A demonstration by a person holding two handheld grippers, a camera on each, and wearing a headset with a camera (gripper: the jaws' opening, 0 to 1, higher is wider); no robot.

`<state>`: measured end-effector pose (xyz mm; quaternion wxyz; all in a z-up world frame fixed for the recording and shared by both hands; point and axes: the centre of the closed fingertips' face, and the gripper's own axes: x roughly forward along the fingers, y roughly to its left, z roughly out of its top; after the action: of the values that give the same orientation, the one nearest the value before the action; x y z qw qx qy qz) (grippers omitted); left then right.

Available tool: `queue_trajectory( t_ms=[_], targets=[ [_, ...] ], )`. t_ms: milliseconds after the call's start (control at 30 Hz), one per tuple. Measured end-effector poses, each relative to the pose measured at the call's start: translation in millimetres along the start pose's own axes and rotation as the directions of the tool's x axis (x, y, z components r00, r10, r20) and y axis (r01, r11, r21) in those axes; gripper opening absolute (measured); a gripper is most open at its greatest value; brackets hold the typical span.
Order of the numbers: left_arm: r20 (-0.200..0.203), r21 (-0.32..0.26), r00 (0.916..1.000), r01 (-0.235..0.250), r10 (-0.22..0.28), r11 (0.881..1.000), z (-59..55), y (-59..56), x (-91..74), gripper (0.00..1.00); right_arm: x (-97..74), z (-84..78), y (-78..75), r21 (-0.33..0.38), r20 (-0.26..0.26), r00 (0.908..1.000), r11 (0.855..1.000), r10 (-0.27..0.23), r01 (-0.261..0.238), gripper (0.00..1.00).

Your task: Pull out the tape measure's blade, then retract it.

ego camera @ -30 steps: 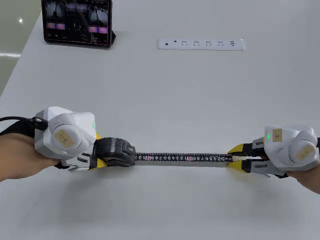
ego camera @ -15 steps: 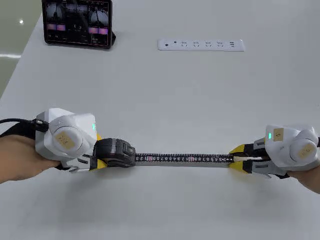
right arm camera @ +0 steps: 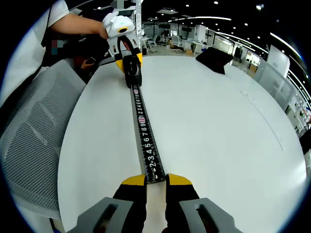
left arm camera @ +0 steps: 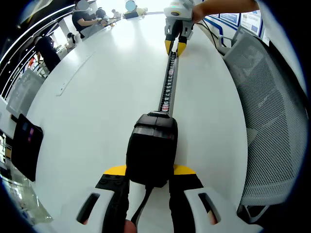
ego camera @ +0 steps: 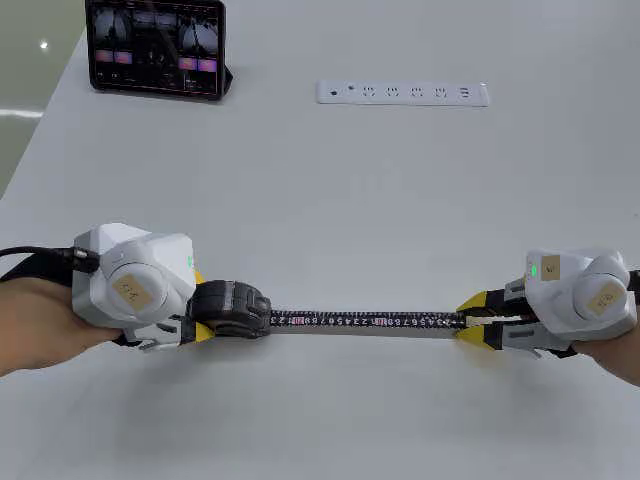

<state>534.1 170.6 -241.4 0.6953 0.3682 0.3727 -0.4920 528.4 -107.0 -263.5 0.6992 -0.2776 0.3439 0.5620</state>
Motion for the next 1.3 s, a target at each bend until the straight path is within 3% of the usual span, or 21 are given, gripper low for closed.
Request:
queue_trajectory(
  t_ms=[433,867,1100,1300],
  targets=[
    [0.009,-0.008,1.0000,0.005,-0.005,1.000,0.6,0.6,1.4,0.27,0.3,-1.7,0.4,-0.014,-0.039,0.9989,1.000,0.027,-0.028,0.11],
    [-0.002,-0.020,1.0000,-0.005,0.005,1.000,0.6,1.6,2.3,0.29,-0.4,-1.9,1.3,0.014,-0.035,0.9990,1.000,0.029,-0.028,0.14],
    [0.021,-0.085,0.9997,0.014,-0.012,0.996,5.5,-2.7,-0.3,0.38,-1.1,-2.7,3.6,0.054,-0.028,0.9992,0.998,0.028,-0.027,0.24],
    [0.021,-0.091,0.9997,0.015,-0.013,0.996,4.6,-4.1,-0.7,0.38,-1.8,-2.2,5.2,0.064,-0.021,0.9994,0.998,0.026,-0.024,0.24]
  ],
)
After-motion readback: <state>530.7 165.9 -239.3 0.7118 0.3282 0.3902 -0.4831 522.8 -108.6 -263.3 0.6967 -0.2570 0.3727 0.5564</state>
